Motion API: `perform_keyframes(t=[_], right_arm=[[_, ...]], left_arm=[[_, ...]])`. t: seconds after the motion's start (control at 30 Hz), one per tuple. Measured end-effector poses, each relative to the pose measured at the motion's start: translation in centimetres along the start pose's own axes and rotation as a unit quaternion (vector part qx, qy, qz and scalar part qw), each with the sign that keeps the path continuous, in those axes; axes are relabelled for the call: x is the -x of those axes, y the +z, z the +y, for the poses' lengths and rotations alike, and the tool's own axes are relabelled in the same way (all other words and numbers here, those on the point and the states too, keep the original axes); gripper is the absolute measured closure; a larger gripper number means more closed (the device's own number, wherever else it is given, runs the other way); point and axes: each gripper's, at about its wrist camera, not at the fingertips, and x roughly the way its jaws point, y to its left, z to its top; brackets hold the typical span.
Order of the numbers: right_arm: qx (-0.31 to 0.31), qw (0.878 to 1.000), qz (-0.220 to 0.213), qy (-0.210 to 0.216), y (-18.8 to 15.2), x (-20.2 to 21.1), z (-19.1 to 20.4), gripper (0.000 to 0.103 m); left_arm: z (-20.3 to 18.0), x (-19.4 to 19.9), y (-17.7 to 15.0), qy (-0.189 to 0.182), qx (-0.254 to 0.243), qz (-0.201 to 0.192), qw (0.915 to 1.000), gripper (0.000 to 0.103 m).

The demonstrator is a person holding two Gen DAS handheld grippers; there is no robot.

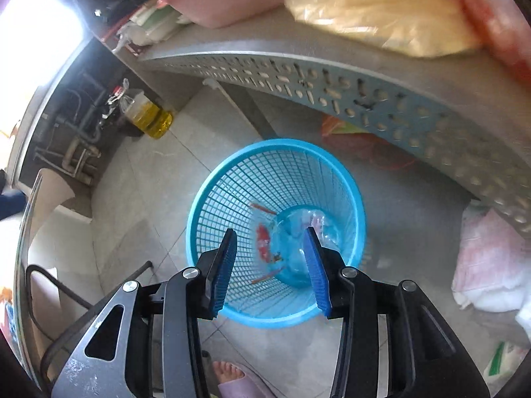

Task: Collect trash
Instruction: 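Carry both held items over the blue wastebasket and open both tools to drop them, then bring both open tools back over the table pile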

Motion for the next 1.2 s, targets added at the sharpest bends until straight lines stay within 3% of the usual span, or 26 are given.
perform_keyframes(t=[0.13,0.3,0.47,0.57,0.7,0.87,1.03,1.2], right_arm=[[-0.007,1.000,-0.005,0.010,-0.9,2.3,0.3,0.062],[0.019,0.999,-0.020,0.038,-1.5,5.7,3.4,0.057],[0.064,0.992,-0.042,0.103,-1.9,11.3,6.9,0.048],[0.116,0.981,-0.052,0.144,-1.9,14.2,10.3,0.042],[0.177,0.961,-0.042,0.206,-2.3,16.3,15.8,0.035],[0.249,0.932,0.008,0.265,-4.5,16.2,23.3,0.030],[0.295,0.908,0.068,0.289,-7.5,14.0,30.6,0.024],[0.362,0.886,0.087,0.278,-10.4,11.2,37.3,0.024]], left_arm=[[0.8,7.1,-2.0,-0.006,-0.010,-0.058,0.9983,0.048],[3.1,16.7,-7.6,0.003,-0.017,-0.155,0.9878,0.043],[6.7,24.3,-15.6,0.034,0.007,-0.233,0.9719,0.040],[9.1,27.7,-21.6,0.067,0.047,-0.273,0.9585,0.040],[11.1,29.6,-28.3,0.114,0.090,-0.290,0.9459,0.040],[12.7,30.3,-34.9,0.149,0.127,-0.304,0.9324,0.040],[14.0,30.5,-38.8,0.163,0.151,-0.323,0.9199,0.040],[15.5,31.4,-41.6,0.168,0.181,-0.342,0.9068,0.040]])
